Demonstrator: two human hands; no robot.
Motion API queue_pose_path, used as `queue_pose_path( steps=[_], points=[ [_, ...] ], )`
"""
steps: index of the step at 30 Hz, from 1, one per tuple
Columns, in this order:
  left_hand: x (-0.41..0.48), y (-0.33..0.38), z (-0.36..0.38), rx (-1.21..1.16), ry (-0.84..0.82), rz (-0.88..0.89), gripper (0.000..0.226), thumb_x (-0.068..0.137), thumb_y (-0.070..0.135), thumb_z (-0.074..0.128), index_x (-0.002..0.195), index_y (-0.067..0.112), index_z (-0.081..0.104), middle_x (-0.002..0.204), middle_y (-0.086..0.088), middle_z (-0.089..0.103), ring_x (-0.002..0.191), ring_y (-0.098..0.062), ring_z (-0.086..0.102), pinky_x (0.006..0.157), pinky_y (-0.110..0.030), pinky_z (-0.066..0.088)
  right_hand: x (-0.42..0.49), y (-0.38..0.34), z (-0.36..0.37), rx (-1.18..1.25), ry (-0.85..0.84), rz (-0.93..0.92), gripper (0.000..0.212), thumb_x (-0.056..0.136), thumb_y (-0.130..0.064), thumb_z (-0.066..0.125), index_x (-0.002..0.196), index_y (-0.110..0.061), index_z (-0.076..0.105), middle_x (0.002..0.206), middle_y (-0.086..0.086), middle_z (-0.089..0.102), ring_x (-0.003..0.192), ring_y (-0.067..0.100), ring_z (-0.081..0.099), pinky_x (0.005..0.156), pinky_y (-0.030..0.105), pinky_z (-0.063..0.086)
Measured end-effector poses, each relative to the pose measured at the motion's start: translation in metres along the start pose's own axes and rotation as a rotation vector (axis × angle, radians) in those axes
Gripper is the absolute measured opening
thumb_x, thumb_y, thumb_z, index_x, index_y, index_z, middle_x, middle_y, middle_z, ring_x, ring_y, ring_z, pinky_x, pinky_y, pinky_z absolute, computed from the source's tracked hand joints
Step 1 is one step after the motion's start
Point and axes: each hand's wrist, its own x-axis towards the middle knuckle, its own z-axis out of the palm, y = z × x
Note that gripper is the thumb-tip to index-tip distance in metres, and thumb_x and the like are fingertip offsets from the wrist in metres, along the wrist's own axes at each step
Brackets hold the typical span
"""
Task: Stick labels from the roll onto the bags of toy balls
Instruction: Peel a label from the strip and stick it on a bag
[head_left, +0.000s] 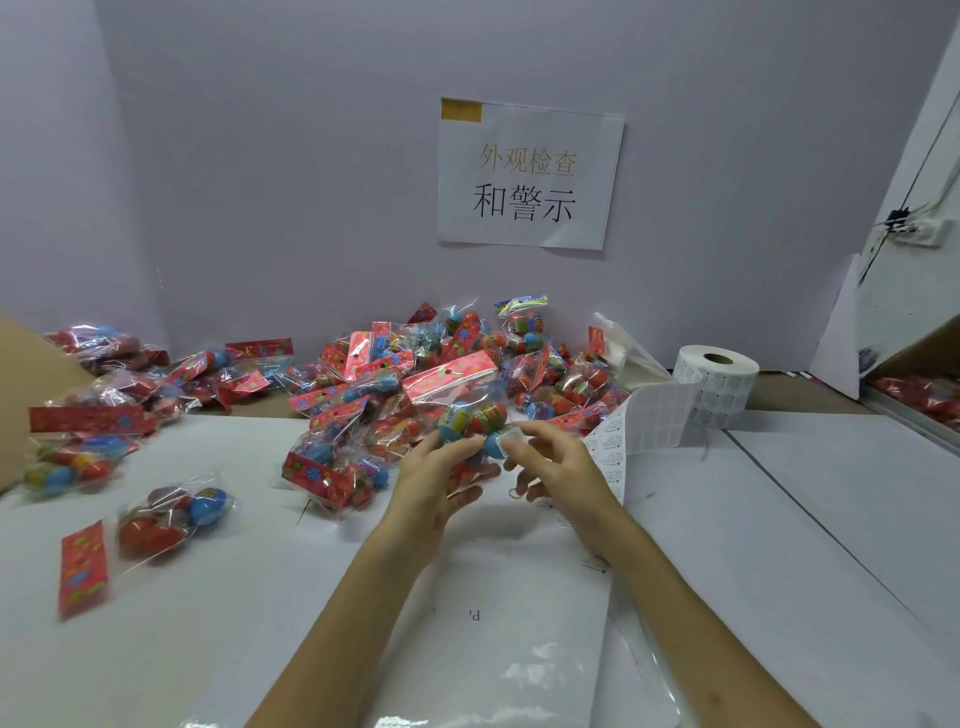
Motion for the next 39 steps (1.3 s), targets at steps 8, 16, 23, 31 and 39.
queue_pose_path(
  steps=[8,16,23,31,39],
  points=[
    [-0.006,0.0,0.007,0.128,-0.023,0.071,0.044,0.083,0.025,0.083,0.123,0.021,0.065,0.109,-0.01,0.075,0.102,-0.027,0.071,0.079,-0.031,0.052,0.0,0.003,-0.003,0.02,0.012,-0.048,0.018,0.094,-0.021,0.071,0.109,-0.012,0.069,0.084,0.019,0.072,0.068,0.028,0.067,0.068,0.038,0.061],
    [-0.005,0.001,0.005,0.121,0.037,0.063,0.04,0.089,0.028,0.077,0.126,0.017,0.064,0.112,-0.011,0.074,0.104,-0.027,0.07,0.075,-0.028,0.051,0.0,0.002,-0.005,0.027,-0.064,-0.031,0.019,0.094,-0.02,0.07,0.109,-0.008,0.07,0.085,0.015,0.076,0.074,0.033,0.072,0.076,0.045,0.06],
    [-0.005,0.001,0.007,0.158,0.05,0.077,0.039,0.092,0.03,0.075,0.126,0.016,0.065,0.11,-0.01,0.074,0.098,-0.024,0.071,0.075,-0.027,0.051,0.0,0.001,-0.005,0.101,-0.057,0.012,0.017,0.101,-0.02,0.059,0.105,-0.007,0.069,0.085,0.014,0.075,0.071,0.028,0.072,0.065,0.03,0.058],
    [-0.007,0.002,0.01,0.25,0.054,0.092,0.037,0.094,0.032,0.072,0.127,0.016,0.064,0.11,-0.01,0.074,0.093,-0.023,0.071,0.073,-0.026,0.052,0.002,0.006,-0.004,0.082,-0.022,-0.002,0.02,0.099,-0.024,0.064,0.1,-0.004,0.068,0.081,0.014,0.075,0.072,0.03,0.073,0.068,0.035,0.062],
    [-0.009,0.002,0.011,0.28,0.002,0.103,0.052,0.081,0.024,0.085,0.126,0.018,0.061,0.111,-0.01,0.074,0.095,-0.024,0.075,0.078,-0.029,0.06,0.002,0.005,-0.006,0.054,0.016,-0.033,0.022,0.102,-0.023,0.059,0.098,-0.003,0.068,0.078,0.014,0.074,0.071,0.032,0.072,0.068,0.039,0.063]
  ],
)
